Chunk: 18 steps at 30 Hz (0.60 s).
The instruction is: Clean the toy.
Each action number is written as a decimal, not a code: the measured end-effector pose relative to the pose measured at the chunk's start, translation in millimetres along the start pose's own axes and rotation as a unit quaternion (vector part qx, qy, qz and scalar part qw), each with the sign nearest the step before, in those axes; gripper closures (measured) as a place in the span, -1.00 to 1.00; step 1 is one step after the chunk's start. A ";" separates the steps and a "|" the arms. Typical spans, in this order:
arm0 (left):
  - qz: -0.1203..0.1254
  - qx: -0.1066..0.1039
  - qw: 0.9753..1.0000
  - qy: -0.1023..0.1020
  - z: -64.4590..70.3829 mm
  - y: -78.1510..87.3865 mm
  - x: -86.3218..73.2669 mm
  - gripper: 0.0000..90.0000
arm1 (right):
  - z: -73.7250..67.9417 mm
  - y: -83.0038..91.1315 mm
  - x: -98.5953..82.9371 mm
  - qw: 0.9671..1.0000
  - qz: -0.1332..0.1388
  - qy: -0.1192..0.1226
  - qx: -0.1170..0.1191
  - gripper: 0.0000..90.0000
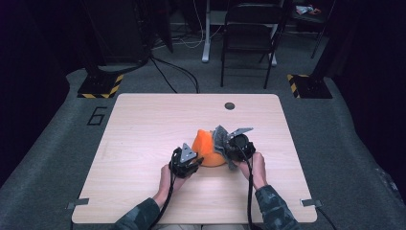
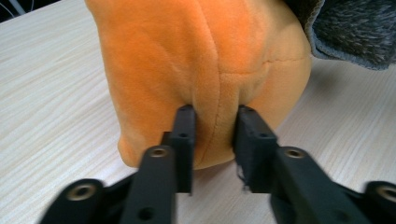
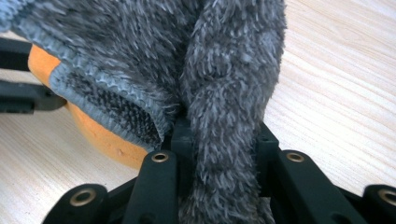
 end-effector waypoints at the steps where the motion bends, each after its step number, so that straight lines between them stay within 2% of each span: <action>1: 0.001 0.002 1.000 -0.003 -0.4 0.1 0.3 0.70 | -0.4 0.1 0.2 1.000 0.000 -0.004 -0.001 0.55; 6: 0.009 0.002 1.000 -0.003 0.0 2.7 3.1 0.83 | 2.9 4.6 2.6 1.000 0.001 0.000 -0.004 0.55; 9: 0.011 -0.005 1.000 0.004 -0.6 5.9 6.4 0.85 | 3.6 10.7 5.7 1.000 0.006 -0.006 -0.005 0.55; 13: 0.017 -0.011 1.000 0.009 0.8 10.5 11.5 0.85 | 2.5 25.9 17.8 0.999 0.037 -0.006 -0.010 0.55; 18: 0.019 -0.019 1.000 0.000 8.2 13.5 15.0 0.85 | -12.0 39.7 31.3 0.998 0.066 0.009 -0.004 0.55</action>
Point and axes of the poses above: each handheld gripper's, and its own axes: y roughly backward along the jaws, x roughly out of its top, z roughly to its right, the point moved 9 cm from there along -y, roughly forward along the jaws, and after that the axes turned 4 degrees about y, right-handed, at the moved point
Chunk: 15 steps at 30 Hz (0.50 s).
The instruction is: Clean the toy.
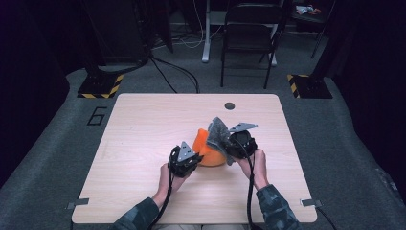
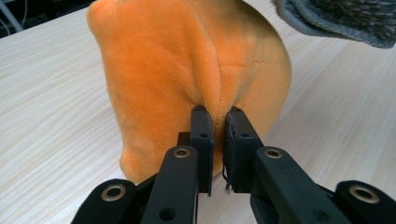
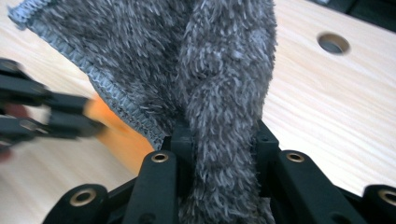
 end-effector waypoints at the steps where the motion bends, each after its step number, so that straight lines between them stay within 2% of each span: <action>1: 0.000 -0.001 1.000 -0.001 2.2 -0.1 0.1 0.85 | -5.4 0.8 2.2 1.000 0.002 0.002 0.006 0.55; 5: -0.005 -0.004 1.000 -0.010 7.4 -1.6 -1.0 0.85 | -23.4 -6.7 6.0 1.000 0.000 0.029 0.009 0.55; 6: -0.007 -0.004 1.000 -0.010 7.2 -2.1 -1.8 0.85 | -25.4 -11.5 4.2 0.999 -0.006 0.041 0.001 0.55; 8: -0.007 -0.001 1.000 -0.012 5.1 -4.0 -3.9 0.85 | -26.0 -16.8 1.7 0.999 -0.011 0.046 -0.006 0.55; 15: -0.015 -0.003 1.000 -0.007 0.1 -5.1 -7.3 0.85 | -14.5 -21.4 -6.2 0.999 -0.025 0.029 -0.013 0.54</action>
Point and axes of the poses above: each handheld gripper's, and its own axes: y roughly backward along the jaws, x roughly out of its top, z roughly to its right, the point moved 9 cm from there along -y, roughly forward along the jaws, and after that the axes turned 4 degrees about y, right-handed, at the moved point
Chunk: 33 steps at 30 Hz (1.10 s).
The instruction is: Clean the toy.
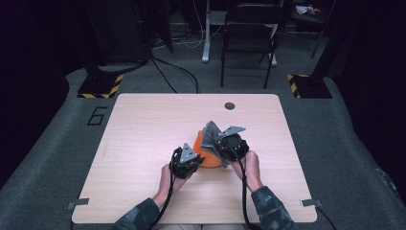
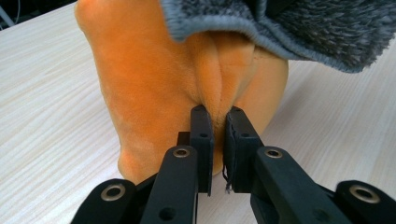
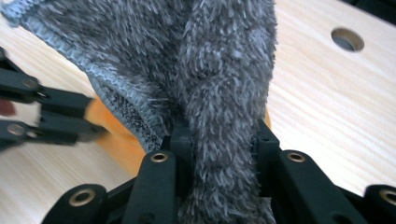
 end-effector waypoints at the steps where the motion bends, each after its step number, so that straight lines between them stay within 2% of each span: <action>1: 0.001 0.001 1.000 0.004 -0.8 -0.5 -0.4 0.85 | 3.7 -1.8 -2.6 1.000 -0.002 -0.002 0.001 0.54; 3: -0.003 0.000 1.000 0.004 -2.4 -0.7 -1.8 0.85 | 9.3 -4.4 -7.8 1.000 -0.011 -0.009 -0.002 0.54; 5: -0.003 0.000 1.000 0.006 -2.9 -1.4 -2.6 0.85 | 14.2 -7.3 -13.0 1.000 -0.019 -0.023 0.008 0.54; 9: -0.004 -0.002 1.000 0.009 -4.1 -2.4 -4.1 0.85 | 22.7 -12.8 -23.9 0.999 -0.036 -0.039 0.009 0.54; 13: -0.006 -0.002 1.000 0.008 -5.6 -2.8 -5.2 0.85 | 28.4 -16.4 -31.3 0.998 -0.049 -0.043 0.007 0.54; 17: -0.009 -0.002 1.000 0.009 -7.3 -2.7 -6.4 0.85 | 36.5 -22.5 -41.5 0.997 -0.067 -0.045 -0.007 0.54; 20: -0.010 -0.003 1.000 0.011 -8.1 -2.7 -7.3 0.85 | 41.9 -29.1 -51.6 0.995 -0.083 -0.056 -0.011 0.54; 23: -0.010 -0.005 1.000 0.013 -9.0 -2.6 -8.2 0.85 | 46.4 -38.8 -63.9 0.993 -0.106 -0.057 -0.014 0.53; 25: -0.009 -0.006 1.000 0.014 -9.1 -2.4 -8.6 0.85 | 45.9 -45.9 -72.7 0.990 -0.125 -0.069 -0.008 0.53; 27: -0.010 -0.007 1.000 0.011 -9.6 -2.1 -8.9 0.85 | 46.9 -50.1 -76.6 0.989 -0.130 -0.075 -0.007 0.53; 29: -0.008 -0.007 1.000 0.014 -9.9 -2.1 -9.3 0.84 | 48.2 -49.1 -74.8 0.989 -0.130 -0.070 -0.011 0.53; 33: -0.009 -0.007 1.000 0.014 -11.6 -1.7 -10.1 0.84 | 55.8 -40.4 -69.6 0.991 -0.112 -0.065 -0.022 0.55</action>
Point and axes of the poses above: each handheld gripper's, and its own axes: y roughly backward along the jaws, x roughly out of its top, z roughly to its right, the point moved 9 cm from there along -y, roughly forward along the jaws, and after that the axes turned 4 degrees about y, right-handed, at the moved point
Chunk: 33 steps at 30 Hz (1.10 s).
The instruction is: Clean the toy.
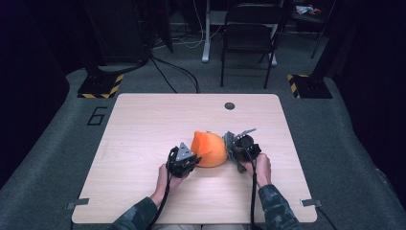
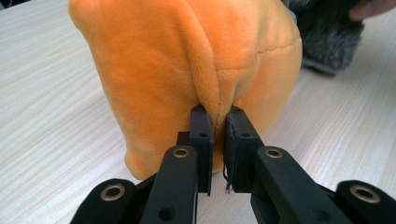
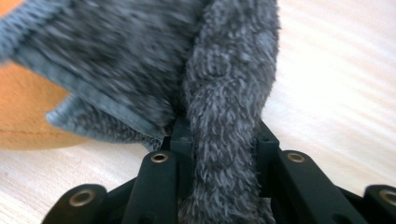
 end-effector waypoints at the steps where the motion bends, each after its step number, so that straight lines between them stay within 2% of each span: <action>1: 0.000 0.000 1.000 0.000 -0.1 0.0 0.0 0.84 | 2.0 5.1 2.5 1.000 0.008 -0.007 0.001 0.55; 3: 0.000 0.000 1.000 -0.001 0.0 0.0 0.0 0.84 | 2.9 13.3 8.1 1.000 0.025 -0.012 0.007 0.55; 4: 0.000 0.001 1.000 0.000 0.1 -0.1 0.1 0.84 | 2.2 21.6 13.8 0.999 0.042 -0.013 0.008 0.55; 7: 0.000 0.001 1.000 0.000 0.2 -0.3 0.1 0.84 | -6.0 40.3 26.6 0.997 0.074 -0.006 0.013 0.55; 9: 0.001 0.002 1.000 -0.002 0.8 -0.4 0.2 0.84 | -19.8 53.9 37.7 0.994 0.103 0.007 0.025 0.54; 12: -0.001 0.001 1.000 -0.003 1.4 -0.1 0.1 0.84 | -47.0 66.3 49.9 0.990 0.126 0.046 0.041 0.54; 14: -0.001 0.002 1.000 -0.003 1.3 0.0 0.1 0.84 | -57.1 66.8 51.5 0.990 0.120 0.061 0.040 0.54; 15: -0.001 0.001 1.000 -0.002 1.2 0.2 0.0 0.84 | -60.9 65.6 51.4 0.990 0.116 0.075 0.035 0.54; 16: -0.001 0.001 1.000 -0.002 1.2 0.2 0.0 0.84 | -60.9 65.6 51.4 0.990 0.116 0.075 0.035 0.54; 17: -0.001 0.002 1.000 -0.002 1.2 0.4 -0.1 0.84 | -63.3 58.3 48.6 0.991 0.101 0.084 0.021 0.54; 18: -0.001 0.002 1.000 -0.002 1.2 0.4 -0.1 0.84 | -61.1 55.9 47.7 0.991 0.100 0.088 0.016 0.54; 23: -0.001 0.003 1.000 -0.001 -0.3 0.4 -0.5 0.84 | -45.9 49.3 40.9 0.995 0.085 0.057 0.006 0.54; 27: -0.002 0.005 1.000 -0.003 -0.4 0.2 -0.7 0.82 | -45.5 37.0 34.7 0.995 0.084 0.052 0.022 0.55; 30: 0.000 0.008 1.000 -0.002 -0.5 1.5 0.4 0.65 | -45.9 35.4 35.0 0.995 0.085 0.056 0.021 0.55; 33: -0.001 0.020 1.000 -0.004 0.1 4.6 1.1 0.32 | -45.9 34.6 34.7 0.995 0.085 0.055 0.021 0.55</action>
Point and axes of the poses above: each handheld gripper's, and its own axes: y roughly backward along the jaws, x roughly out of its top, z roughly to its right, the point moved 9 cm from there along -y, roughly forward along the jaws, and after that the axes turned 4 degrees about y, right-handed, at the moved point
